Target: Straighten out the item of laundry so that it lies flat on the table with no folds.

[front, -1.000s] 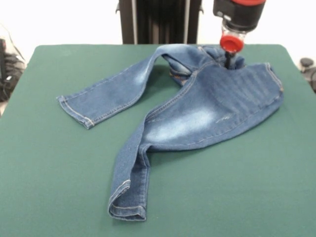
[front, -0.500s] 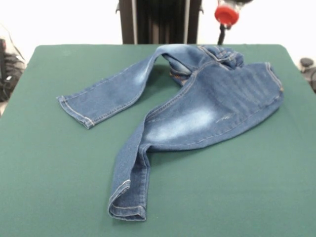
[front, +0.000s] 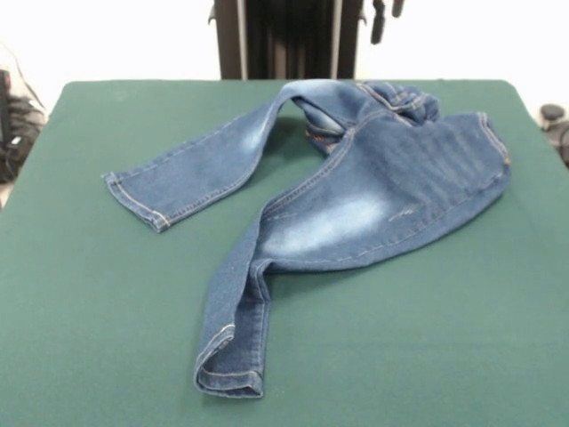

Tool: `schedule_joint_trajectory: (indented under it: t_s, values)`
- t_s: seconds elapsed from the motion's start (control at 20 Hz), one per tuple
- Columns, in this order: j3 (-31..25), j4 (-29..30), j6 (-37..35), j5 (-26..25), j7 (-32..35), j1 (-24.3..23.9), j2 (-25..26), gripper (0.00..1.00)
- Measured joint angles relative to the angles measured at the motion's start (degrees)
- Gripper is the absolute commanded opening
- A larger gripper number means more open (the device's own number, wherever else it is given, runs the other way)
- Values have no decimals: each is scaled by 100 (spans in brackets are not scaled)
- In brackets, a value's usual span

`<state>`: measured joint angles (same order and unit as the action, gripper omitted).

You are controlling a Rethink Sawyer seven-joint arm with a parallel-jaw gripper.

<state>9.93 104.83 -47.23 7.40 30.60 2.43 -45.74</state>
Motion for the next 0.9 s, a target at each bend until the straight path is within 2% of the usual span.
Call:
schedule_joint_trajectory:
  t_s: [0.4,0.9]
  values:
    - [-94,-595,391,-277,0,-699,361,100]
    - [-491,-1724,611,-1272,0,-1555,1290,100]
